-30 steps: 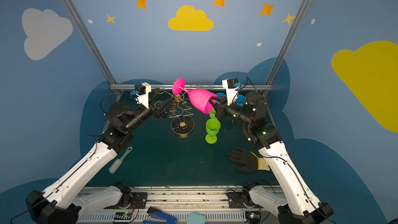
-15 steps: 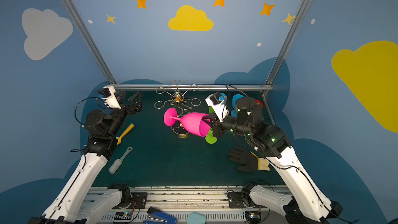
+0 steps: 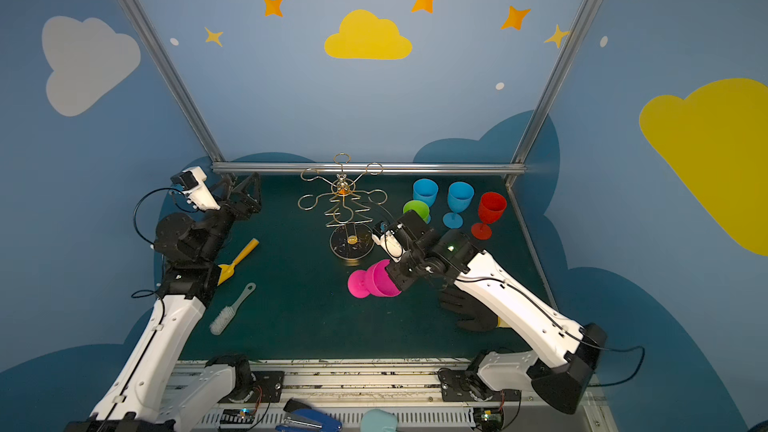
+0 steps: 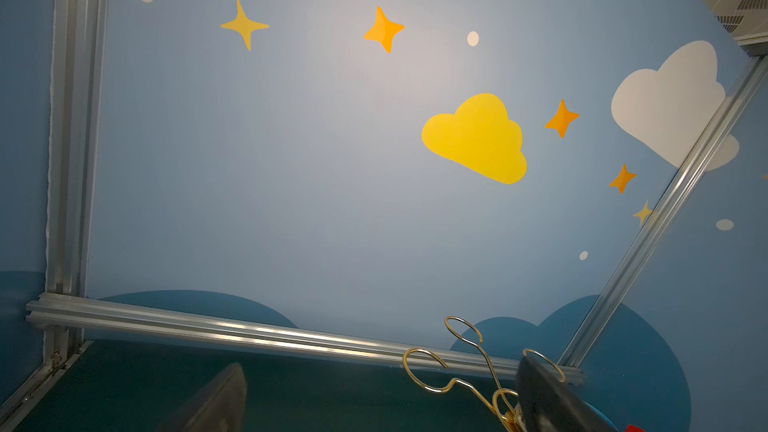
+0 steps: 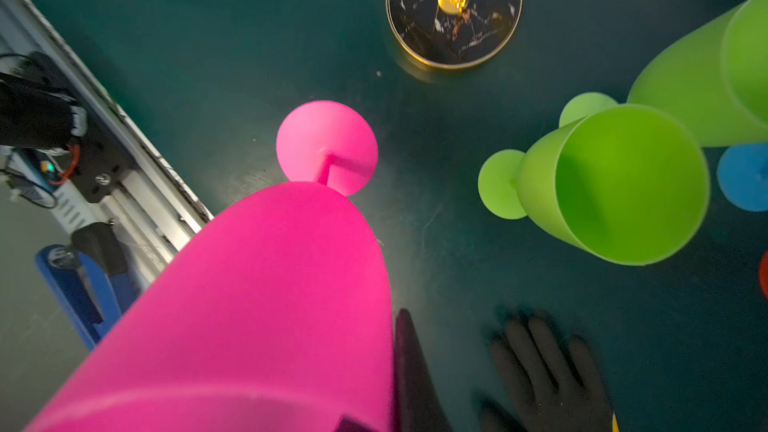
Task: Take the wine glass off the wine glass rack
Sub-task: 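Lower the magenta glass to the table with the right gripper while the left withdraws, then set the magenta glass upright and open the right gripper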
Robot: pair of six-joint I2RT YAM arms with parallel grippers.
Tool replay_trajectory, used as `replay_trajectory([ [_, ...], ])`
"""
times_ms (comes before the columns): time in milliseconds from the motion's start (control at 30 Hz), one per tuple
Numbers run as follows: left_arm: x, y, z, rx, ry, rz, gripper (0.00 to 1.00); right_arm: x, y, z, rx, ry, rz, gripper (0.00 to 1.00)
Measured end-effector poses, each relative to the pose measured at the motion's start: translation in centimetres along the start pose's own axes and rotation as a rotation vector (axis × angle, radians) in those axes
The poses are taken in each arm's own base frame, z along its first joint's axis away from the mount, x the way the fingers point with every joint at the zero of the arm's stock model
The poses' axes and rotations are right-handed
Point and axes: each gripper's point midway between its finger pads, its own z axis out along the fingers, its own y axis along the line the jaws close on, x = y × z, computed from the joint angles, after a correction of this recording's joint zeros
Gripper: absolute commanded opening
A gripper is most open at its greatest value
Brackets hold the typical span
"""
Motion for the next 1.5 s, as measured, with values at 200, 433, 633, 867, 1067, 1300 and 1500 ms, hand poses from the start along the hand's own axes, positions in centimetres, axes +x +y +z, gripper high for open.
replay_trajectory([
  [200, 0.5, 0.6, -0.2, -0.014, 0.008, -0.004, 1.00, 0.8, -0.9, 3.8, 0.056, 0.125, 0.038, 0.00],
  [433, 0.3, 0.8, -0.5, -0.023, -0.002, -0.001, 1.00, 0.9, -1.5, 7.9, 0.112, 0.296, 0.130, 0.00],
  [633, -0.1, 1.0, -0.7, -0.030, -0.012, 0.002, 1.00, 0.6, -1.3, 8.4, 0.108, 0.289, 0.161, 0.13],
  [867, -0.5, 0.9, -0.9, -0.030, -0.022, 0.004, 1.00, 0.2, -0.9, 8.4, 0.090, 0.273, 0.174, 0.49],
  [1067, -0.8, 0.9, -1.1, -0.038, -0.033, 0.009, 1.00, -1.4, -0.7, 6.7, 0.075, 0.191, 0.162, 0.66],
  [1300, -1.0, 1.1, -1.4, -0.050, -0.040, 0.018, 1.00, -4.0, -0.6, 1.6, 0.042, -0.014, 0.122, 0.75],
  [1500, 0.2, 1.6, -1.5, -0.067, -0.012, 0.036, 1.00, -4.5, -1.4, -3.9, 0.035, -0.286, 0.082, 0.88],
])
